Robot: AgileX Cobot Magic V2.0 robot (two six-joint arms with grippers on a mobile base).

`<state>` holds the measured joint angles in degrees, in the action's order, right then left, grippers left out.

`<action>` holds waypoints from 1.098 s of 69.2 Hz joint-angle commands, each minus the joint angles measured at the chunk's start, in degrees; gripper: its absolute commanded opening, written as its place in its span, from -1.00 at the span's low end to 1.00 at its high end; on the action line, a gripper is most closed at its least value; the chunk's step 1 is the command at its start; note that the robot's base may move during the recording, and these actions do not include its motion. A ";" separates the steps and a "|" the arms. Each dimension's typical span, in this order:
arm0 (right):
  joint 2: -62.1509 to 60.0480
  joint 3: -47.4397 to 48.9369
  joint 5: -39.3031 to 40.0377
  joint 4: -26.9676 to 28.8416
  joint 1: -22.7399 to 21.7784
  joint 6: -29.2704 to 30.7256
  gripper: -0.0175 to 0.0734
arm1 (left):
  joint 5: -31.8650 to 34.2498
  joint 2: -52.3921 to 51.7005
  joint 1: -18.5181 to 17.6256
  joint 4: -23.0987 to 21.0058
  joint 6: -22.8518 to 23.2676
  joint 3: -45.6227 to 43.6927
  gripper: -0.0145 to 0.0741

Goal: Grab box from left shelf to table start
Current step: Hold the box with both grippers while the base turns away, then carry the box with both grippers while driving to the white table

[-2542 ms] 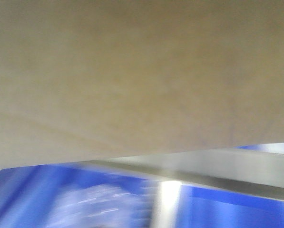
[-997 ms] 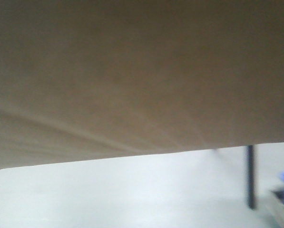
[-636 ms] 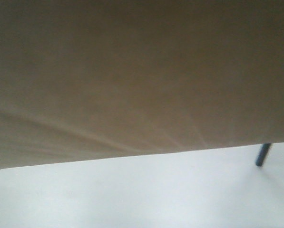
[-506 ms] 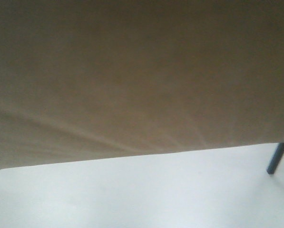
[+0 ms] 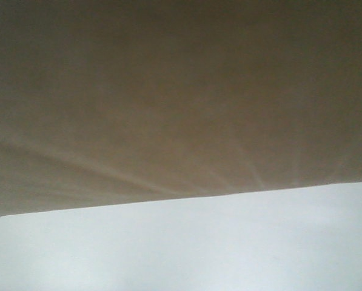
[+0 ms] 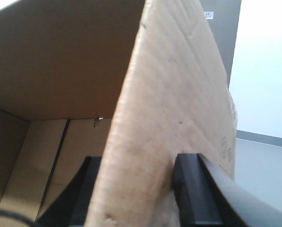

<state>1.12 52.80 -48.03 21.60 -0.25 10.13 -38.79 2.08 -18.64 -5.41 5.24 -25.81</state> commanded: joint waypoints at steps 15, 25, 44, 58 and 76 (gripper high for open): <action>0.87 1.81 8.49 -1.84 0.18 0.09 -0.48 | -3.48 1.14 -0.01 7.33 -1.52 0.06 -0.90; 0.87 1.81 8.49 -1.84 0.18 0.09 -0.48 | -3.48 1.14 -0.01 7.33 -1.52 0.06 -0.90; 0.87 1.81 8.49 -1.84 0.18 0.09 -0.48 | -3.44 1.14 -0.01 7.33 -1.52 0.06 -0.90; 0.87 1.73 8.49 -1.84 0.18 0.09 -0.48 | -3.44 1.14 -0.01 7.33 -1.52 0.06 -0.90; 0.87 1.73 8.49 -1.84 0.18 0.09 -0.48 | -3.44 1.14 -0.01 7.33 -1.52 0.06 -0.90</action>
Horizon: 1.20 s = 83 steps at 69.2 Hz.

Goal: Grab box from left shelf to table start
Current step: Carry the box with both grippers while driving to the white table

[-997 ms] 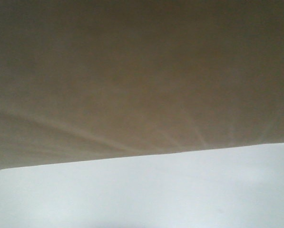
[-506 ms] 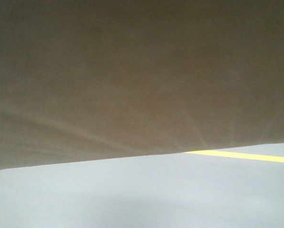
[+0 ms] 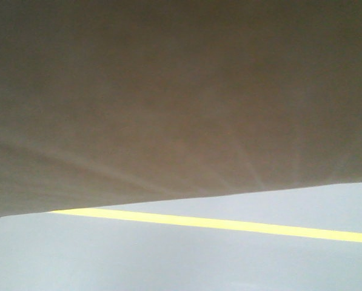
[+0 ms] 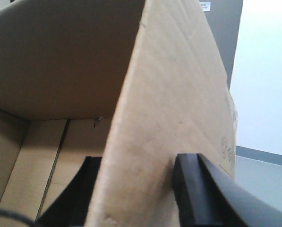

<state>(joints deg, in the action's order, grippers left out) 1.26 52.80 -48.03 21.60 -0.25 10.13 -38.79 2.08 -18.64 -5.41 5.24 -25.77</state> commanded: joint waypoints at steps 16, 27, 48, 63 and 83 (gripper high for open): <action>0.74 1.74 8.50 -1.84 0.18 0.09 -0.48 | -3.44 1.14 -0.01 7.33 -1.52 0.02 -0.90; 0.74 1.74 8.50 -1.84 0.18 0.09 -0.48 | -3.44 1.14 -0.01 7.33 -1.52 0.02 -0.90; 0.74 1.74 8.50 -1.84 0.18 0.09 -0.48 | -3.44 1.14 -0.01 7.33 -1.52 0.02 -0.90; 0.74 1.74 8.50 -1.84 0.18 0.09 -0.48 | -3.44 1.14 -0.01 7.33 -1.52 0.02 -0.90; 0.74 1.74 8.50 -1.84 0.18 0.09 -0.48 | -3.44 1.14 -0.01 7.33 -1.52 0.02 -0.90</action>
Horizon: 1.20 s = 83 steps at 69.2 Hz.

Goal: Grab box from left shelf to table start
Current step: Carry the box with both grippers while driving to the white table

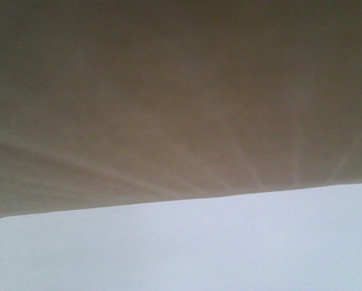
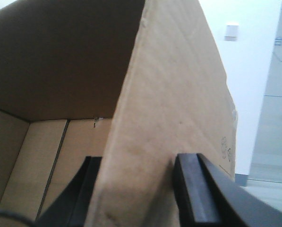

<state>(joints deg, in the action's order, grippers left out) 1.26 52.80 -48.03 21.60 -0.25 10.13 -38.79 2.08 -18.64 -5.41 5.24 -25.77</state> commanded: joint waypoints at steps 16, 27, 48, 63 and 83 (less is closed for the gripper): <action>0.74 1.74 8.50 -1.84 0.18 0.09 -0.48 | -3.44 1.14 -0.01 7.33 -1.52 0.02 -0.90; 0.74 1.74 8.45 -1.84 0.18 0.09 -0.48 | -3.44 1.14 -0.01 7.33 -1.52 0.02 -0.90; 0.74 1.74 8.51 -1.84 0.18 0.09 -0.48 | -3.44 1.14 -0.01 7.33 -1.52 0.02 -0.90; 0.74 1.74 8.50 -1.84 0.18 0.09 -0.48 | -3.44 1.14 -0.01 7.33 -1.52 0.02 -0.90; 0.74 1.74 8.50 -1.84 0.18 0.09 -0.48 | -3.44 1.14 -0.01 7.33 -1.52 0.02 -0.90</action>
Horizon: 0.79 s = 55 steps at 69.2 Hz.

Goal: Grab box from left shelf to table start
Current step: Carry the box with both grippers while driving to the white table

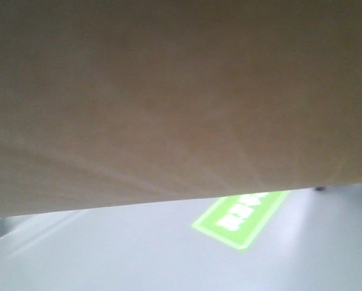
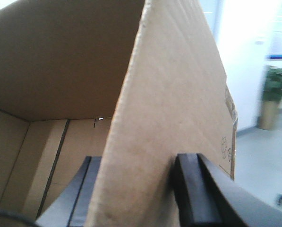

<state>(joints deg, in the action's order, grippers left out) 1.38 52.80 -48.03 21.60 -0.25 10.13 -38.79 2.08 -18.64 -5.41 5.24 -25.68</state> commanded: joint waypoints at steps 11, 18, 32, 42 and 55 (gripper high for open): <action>0.61 1.74 8.50 -1.84 0.18 0.04 -0.48 | -3.44 1.14 -0.01 7.33 -1.52 -0.06 -0.90; 0.61 1.74 8.50 -1.84 0.18 0.04 -0.48 | -3.44 1.14 -0.01 7.33 -1.52 -0.06 -0.90; 0.61 1.74 8.50 -1.84 0.18 0.04 -0.48 | -3.44 1.14 -0.01 7.33 -1.52 -0.06 -0.90; 0.61 1.74 8.50 -1.84 0.18 0.04 -0.48 | -3.44 1.14 -0.01 7.33 -1.52 -0.06 -0.90; 0.61 1.74 8.50 -1.84 0.18 0.04 -0.48 | -3.44 1.14 -0.01 7.33 -1.52 -0.06 -0.90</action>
<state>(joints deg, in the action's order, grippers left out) 1.38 52.80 -48.03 21.60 -0.25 10.13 -38.79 2.08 -18.64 -5.41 5.24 -25.68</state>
